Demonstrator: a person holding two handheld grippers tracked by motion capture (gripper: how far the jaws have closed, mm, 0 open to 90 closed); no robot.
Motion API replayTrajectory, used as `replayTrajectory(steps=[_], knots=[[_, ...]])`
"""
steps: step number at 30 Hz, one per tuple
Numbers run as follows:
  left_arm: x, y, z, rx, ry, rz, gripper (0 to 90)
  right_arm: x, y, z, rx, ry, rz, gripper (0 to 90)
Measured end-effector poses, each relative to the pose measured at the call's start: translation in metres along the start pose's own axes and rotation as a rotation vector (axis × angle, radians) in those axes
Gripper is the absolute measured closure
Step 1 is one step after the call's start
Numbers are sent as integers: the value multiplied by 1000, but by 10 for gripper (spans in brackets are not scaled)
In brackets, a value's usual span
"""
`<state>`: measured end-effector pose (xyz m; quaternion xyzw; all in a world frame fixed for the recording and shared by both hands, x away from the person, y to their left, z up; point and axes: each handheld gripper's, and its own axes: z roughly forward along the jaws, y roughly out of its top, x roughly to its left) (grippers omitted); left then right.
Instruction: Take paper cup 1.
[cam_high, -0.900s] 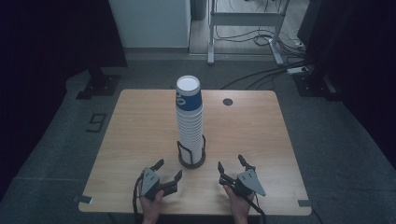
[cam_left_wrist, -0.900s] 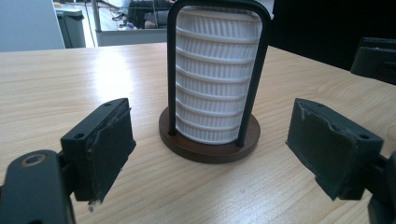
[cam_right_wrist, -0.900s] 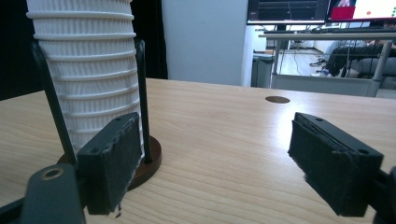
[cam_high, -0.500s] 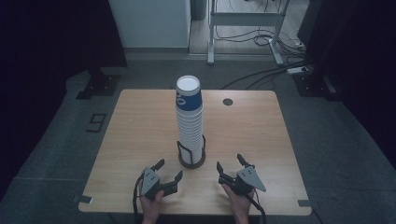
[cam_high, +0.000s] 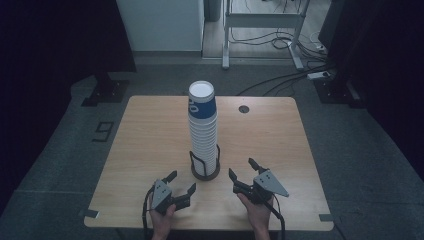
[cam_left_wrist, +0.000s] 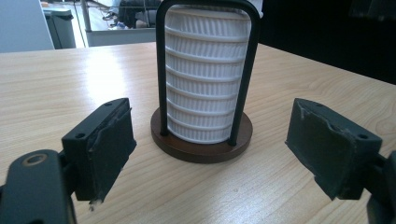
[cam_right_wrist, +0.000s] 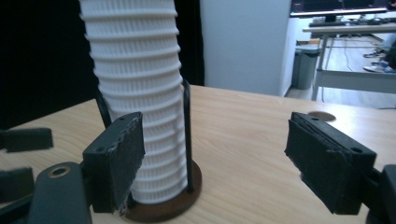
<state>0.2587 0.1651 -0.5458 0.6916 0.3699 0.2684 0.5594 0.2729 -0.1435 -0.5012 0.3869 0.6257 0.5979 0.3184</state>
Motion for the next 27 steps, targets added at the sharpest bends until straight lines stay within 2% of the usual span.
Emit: replayTrajectory(steps=[4,9,13,17,27], knots=[[-1,0,0,-2,3,2,145,3,14,2,-11,35,-6,201],[1,0,0,3,-7,-5,145,6,27,3,-26,55,-26,214],[1,0,0,3,-11,-10,145,7,41,8,-36,100,-13,207],[1,0,0,1,-11,-8,145,9,52,13,-40,120,-16,209],[1,0,0,1,-14,-7,145,9,81,20,-70,138,-21,176]])
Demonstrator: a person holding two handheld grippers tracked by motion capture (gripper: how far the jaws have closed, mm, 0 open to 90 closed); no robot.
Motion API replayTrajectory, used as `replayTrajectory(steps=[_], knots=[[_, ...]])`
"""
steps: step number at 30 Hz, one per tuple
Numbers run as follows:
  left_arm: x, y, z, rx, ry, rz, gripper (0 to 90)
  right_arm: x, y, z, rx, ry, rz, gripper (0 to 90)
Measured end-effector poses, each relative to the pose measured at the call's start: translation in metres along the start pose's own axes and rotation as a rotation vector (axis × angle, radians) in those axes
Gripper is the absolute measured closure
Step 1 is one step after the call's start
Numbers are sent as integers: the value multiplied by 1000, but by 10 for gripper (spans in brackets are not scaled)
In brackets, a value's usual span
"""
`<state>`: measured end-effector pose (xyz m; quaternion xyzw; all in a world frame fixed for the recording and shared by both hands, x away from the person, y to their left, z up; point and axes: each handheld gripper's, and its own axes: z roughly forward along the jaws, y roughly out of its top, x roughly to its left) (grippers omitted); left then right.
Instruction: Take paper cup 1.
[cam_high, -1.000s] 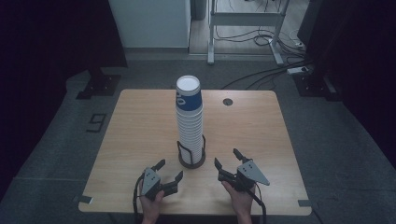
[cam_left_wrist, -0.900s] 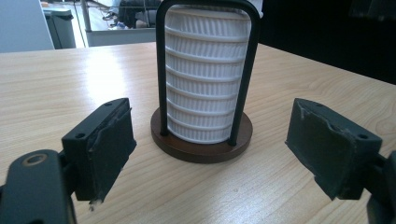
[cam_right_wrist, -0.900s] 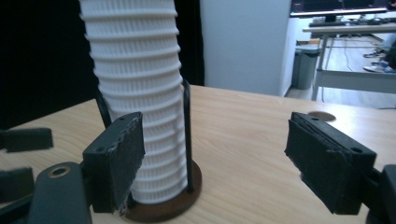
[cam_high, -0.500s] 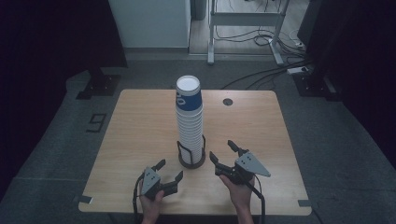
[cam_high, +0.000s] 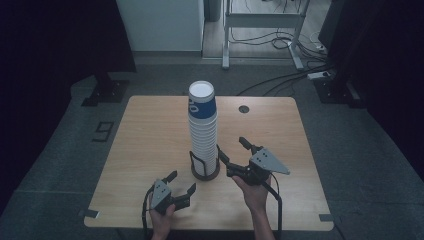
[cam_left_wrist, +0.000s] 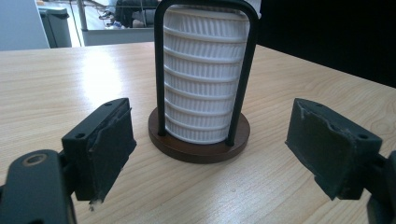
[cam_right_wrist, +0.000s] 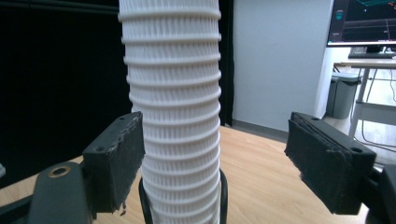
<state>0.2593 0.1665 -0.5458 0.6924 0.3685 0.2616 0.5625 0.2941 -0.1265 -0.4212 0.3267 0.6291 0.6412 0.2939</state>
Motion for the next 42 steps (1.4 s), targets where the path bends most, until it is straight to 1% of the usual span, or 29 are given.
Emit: replayTrajectory(steps=[3,7,10,11,13,15,16,17,18,19,20,22,23,24,25,26,27,29,32,33,34,37,38,39,40,41,42], knots=[[0,0,0,-2,-1,3,145,0,5,2,0,2,-8,168],[0,0,0,0,-1,1,145,1,19,6,-18,19,-2,157],[0,0,0,-1,-1,2,145,2,28,9,-32,24,-13,158],[0,0,0,-1,-1,2,145,2,28,9,-32,24,-13,158],[0,0,0,-1,-1,1,145,4,37,13,-44,33,-18,160],[0,0,0,-1,-1,2,145,4,40,14,-45,38,-17,160],[0,0,0,-4,1,3,145,5,46,17,-49,41,-17,151],[0,0,0,-4,1,3,145,5,46,17,-49,41,-17,151],[0,0,0,-3,2,5,145,5,51,20,-55,51,-9,146],[0,0,0,-3,2,5,145,5,51,20,-55,51,-9,146],[-1,0,0,-4,3,6,145,5,57,22,-60,60,-7,138],[-1,0,0,-6,5,8,145,7,62,25,-72,67,-1,135],[-1,0,0,-6,5,8,145,7,62,25,-72,67,-1,135],[-1,0,0,-3,4,11,145,8,68,28,-67,79,-7,132],[-1,0,0,-3,4,11,145,8,68,28,-67,79,-7,132],[-1,0,-1,-4,3,11,145,8,75,34,-55,91,-6,131],[-1,0,-1,-4,3,11,145,8,75,34,-55,91,-6,131],[-1,0,-1,-5,2,11,145,11,85,40,-64,90,-25,131],[-1,0,-1,-6,1,8,145,13,94,46,-70,109,-33,129],[-1,0,-1,-6,1,8,145,13,94,46,-70,109,-33,129],[-1,-1,-1,-9,1,10,145,14,98,51,-66,109,-38,128],[-1,-1,-1,-9,1,8,145,14,102,60,-49,123,-26,125],[-1,-1,-1,-9,1,8,145,14,102,60,-49,123,-26,125],[-1,-1,-1,-10,-1,9,145,15,103,66,-40,130,-35,127],[-1,-1,-1,-11,-2,9,145,16,103,69,-35,132,-32,128],[-1,-1,-1,-11,-2,9,145,16,103,69,-35,132,-32,128],[-1,-1,-1,-10,-3,9,145,17,103,74,-26,127,-41,127]])
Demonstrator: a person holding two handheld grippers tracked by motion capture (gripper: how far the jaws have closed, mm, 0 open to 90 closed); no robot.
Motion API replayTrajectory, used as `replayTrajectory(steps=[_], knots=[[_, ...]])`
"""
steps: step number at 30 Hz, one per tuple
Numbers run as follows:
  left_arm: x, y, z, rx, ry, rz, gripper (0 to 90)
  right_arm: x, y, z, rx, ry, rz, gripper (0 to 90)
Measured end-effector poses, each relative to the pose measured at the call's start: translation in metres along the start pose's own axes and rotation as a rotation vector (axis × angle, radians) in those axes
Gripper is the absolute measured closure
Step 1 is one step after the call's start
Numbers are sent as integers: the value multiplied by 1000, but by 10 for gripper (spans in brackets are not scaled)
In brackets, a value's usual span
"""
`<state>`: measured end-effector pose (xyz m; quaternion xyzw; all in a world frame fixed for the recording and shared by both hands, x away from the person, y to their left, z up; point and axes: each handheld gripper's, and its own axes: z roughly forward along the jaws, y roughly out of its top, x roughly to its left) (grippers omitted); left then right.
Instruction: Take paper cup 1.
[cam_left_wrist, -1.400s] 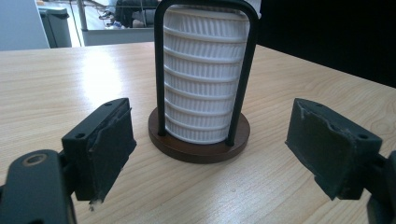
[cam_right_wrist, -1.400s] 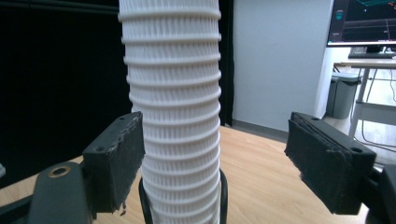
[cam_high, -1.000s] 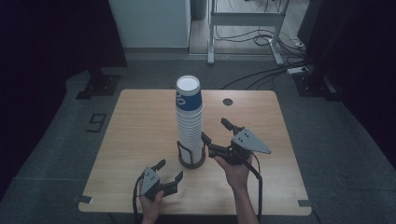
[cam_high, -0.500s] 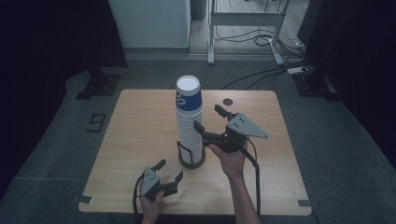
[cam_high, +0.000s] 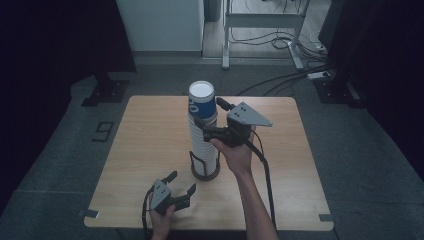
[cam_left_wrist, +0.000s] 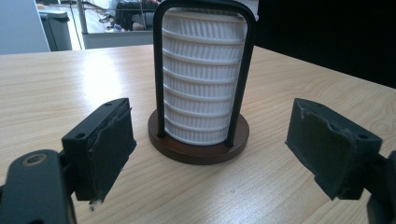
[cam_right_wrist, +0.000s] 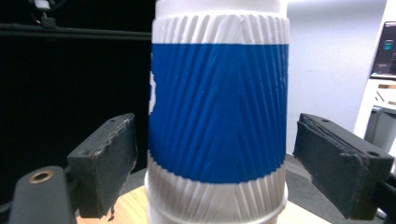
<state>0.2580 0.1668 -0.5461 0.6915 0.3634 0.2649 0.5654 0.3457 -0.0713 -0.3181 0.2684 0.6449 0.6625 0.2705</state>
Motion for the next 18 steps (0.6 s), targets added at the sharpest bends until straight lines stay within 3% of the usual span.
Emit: replayTrajectory(steps=[11,18], knots=[[0,0,0,-3,-2,-2,145,0,-2,18,23,16,4,129],[1,0,-1,-2,-6,-6,145,1,-1,26,51,-4,-5,167]])
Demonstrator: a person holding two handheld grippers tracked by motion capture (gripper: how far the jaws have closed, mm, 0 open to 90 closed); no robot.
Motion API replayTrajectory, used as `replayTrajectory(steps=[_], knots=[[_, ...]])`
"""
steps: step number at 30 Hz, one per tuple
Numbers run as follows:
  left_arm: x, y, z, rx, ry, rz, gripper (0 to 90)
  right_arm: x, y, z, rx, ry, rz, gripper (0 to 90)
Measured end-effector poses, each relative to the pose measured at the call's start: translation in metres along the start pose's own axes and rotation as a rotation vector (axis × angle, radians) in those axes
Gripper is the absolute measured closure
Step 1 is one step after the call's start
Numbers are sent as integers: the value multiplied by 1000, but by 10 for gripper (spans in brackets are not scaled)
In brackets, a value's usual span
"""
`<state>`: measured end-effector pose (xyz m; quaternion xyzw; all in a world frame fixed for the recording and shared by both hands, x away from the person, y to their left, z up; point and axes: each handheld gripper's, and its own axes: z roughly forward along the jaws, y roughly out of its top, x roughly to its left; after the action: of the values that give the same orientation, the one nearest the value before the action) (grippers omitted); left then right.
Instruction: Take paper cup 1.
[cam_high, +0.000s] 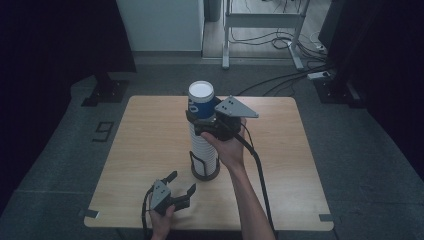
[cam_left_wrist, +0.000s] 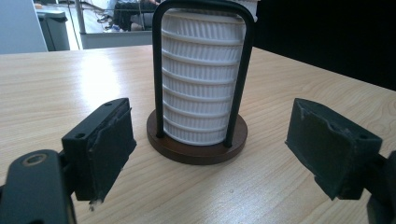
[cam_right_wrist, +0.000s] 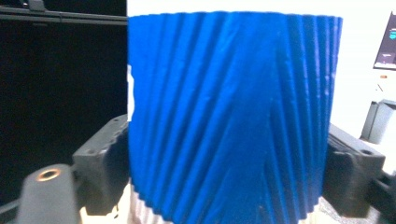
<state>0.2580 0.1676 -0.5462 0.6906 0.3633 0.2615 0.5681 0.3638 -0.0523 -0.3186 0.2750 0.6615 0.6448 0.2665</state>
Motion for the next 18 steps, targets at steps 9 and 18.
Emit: replayTrajectory(steps=[9,18], knots=[[0,0,0,-2,-1,0,145,-2,3,-2,-20,-1,11,178],[0,0,0,-6,-4,-3,145,-1,10,-1,-35,8,13,188]])
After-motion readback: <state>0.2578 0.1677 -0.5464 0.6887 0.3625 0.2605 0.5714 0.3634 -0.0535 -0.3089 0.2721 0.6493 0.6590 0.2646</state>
